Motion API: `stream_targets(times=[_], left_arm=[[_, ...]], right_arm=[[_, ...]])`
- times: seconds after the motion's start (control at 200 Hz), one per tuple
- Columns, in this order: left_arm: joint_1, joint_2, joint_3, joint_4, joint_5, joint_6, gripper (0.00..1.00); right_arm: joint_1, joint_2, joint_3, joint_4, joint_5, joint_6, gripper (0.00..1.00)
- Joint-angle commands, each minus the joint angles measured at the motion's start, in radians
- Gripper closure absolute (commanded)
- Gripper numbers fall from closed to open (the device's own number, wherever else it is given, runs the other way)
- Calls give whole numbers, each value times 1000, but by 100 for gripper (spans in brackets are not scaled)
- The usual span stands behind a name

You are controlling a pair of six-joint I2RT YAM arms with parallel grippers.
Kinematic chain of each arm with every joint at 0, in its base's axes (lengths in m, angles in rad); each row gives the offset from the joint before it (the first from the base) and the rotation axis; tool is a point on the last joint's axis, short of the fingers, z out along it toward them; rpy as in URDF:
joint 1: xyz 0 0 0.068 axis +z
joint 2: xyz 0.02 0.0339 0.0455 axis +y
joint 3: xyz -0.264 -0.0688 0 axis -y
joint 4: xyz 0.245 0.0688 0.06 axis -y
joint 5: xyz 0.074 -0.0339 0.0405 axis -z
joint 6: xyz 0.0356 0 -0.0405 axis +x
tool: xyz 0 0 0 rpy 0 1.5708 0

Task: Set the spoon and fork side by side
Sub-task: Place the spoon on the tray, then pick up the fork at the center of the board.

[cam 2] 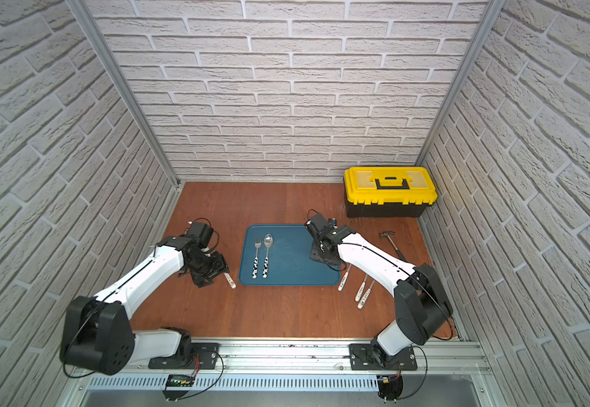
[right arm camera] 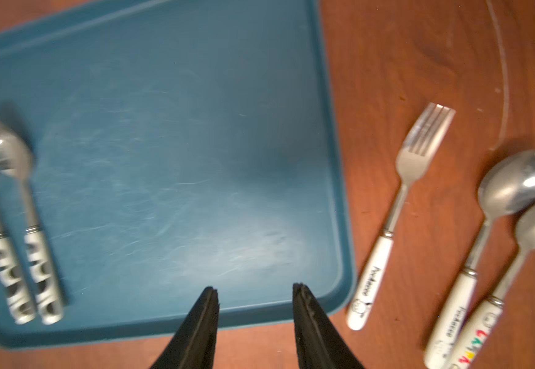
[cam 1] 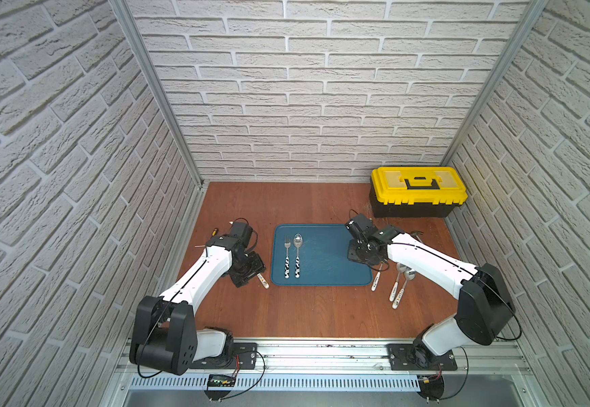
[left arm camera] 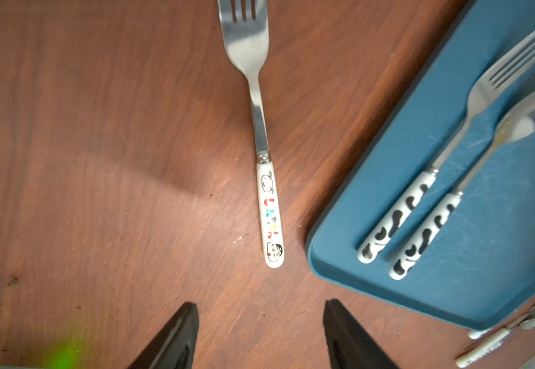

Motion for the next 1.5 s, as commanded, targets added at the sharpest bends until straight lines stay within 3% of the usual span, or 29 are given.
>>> stream_targets(times=[0.0,0.205,0.71,0.97,1.13,1.495], left_arm=[[-43,59,12,14,-15,-26,33],[-59,126,-17,62,-53,-44,33],[-53,309,-5,129,-31,-42,40],[-54,316,4,67,-59,-7,52],[-49,291,-2,24,-64,25,54],[-48,269,-9,-16,-89,69,66]], right_arm=[[-24,-71,-63,28,10,-37,56],[-82,-87,-111,49,-42,-54,57],[-89,-131,-163,81,-52,-52,57],[-96,-141,-184,100,-62,-48,58],[-99,-142,-195,119,-76,-51,58],[-105,-141,-207,144,-96,-49,59]])
